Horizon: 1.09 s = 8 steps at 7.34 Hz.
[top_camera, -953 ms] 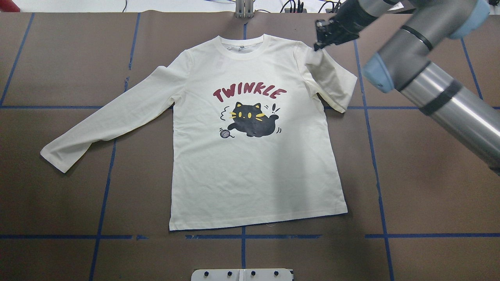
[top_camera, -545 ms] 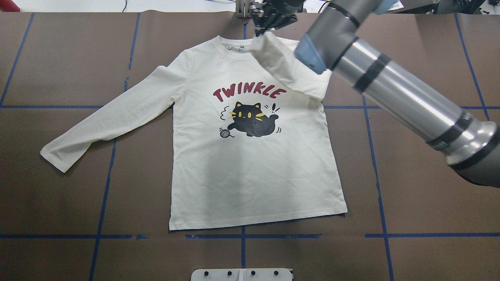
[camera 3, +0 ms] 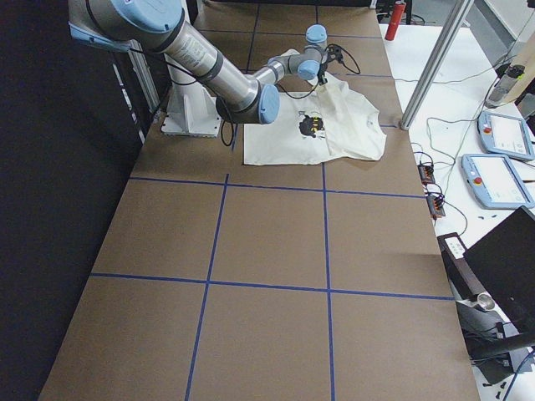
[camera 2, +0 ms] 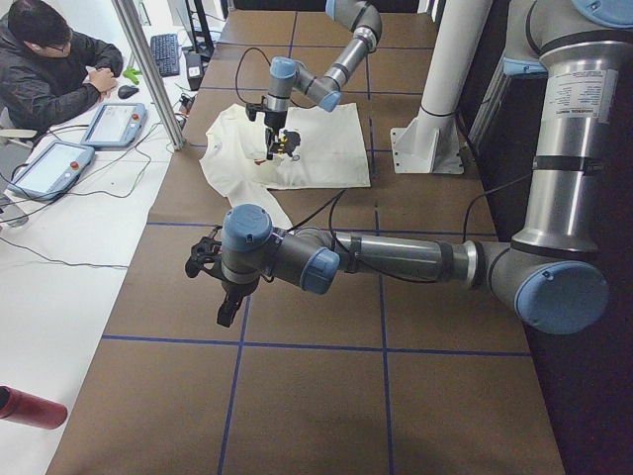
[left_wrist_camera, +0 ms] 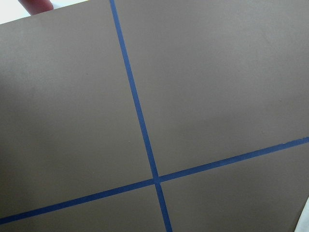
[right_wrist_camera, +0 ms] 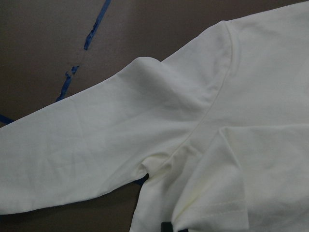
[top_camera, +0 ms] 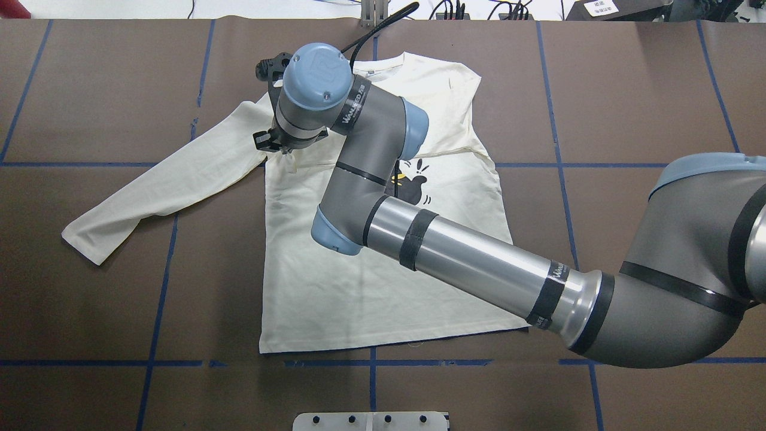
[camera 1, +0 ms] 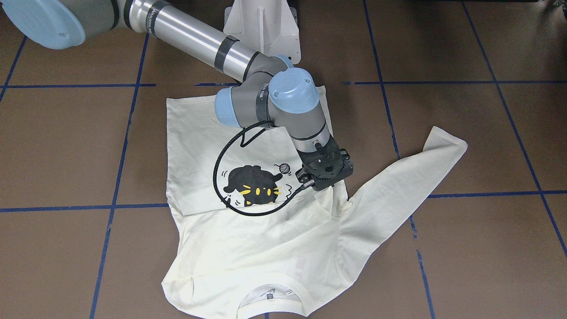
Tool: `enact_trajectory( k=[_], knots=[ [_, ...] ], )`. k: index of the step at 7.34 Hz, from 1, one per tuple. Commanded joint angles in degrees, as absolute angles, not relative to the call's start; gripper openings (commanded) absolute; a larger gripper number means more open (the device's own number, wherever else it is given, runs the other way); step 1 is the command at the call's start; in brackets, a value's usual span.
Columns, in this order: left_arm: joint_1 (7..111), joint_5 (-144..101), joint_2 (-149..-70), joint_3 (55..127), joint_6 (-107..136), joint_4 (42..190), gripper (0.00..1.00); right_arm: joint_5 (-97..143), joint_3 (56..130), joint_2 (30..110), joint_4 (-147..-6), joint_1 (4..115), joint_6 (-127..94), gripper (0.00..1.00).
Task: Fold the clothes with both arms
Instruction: 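Lift the held sleeve with the right gripper and carry it across the chest, then lay the sleeve over the chest, open the right gripper and withdraw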
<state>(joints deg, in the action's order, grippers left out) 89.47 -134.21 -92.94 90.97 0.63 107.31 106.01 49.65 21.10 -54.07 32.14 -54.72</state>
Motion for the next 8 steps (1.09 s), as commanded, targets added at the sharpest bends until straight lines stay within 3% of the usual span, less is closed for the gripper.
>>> enact_trajectory(
  k=[1,2,6,8],
  knots=[
    [89.5,-135.6,-92.9,90.5,0.5,107.3,1.00,101.9,48.3,20.8,-47.7,29.4,-54.8,0.13],
    [89.5,-135.8,-93.0,90.0,0.6,107.4,1.00,98.4,47.9,20.7,-45.3,27.8,-54.8,0.99],
    [89.3,-135.8,-93.2,86.6,2.2,112.6,1.00,98.0,50.2,20.5,-50.6,27.8,-59.8,1.00],
    [84.0,-134.9,-93.2,87.1,17.9,119.8,1.00,103.3,63.4,23.9,-71.6,30.9,-60.2,1.00]
  ],
)
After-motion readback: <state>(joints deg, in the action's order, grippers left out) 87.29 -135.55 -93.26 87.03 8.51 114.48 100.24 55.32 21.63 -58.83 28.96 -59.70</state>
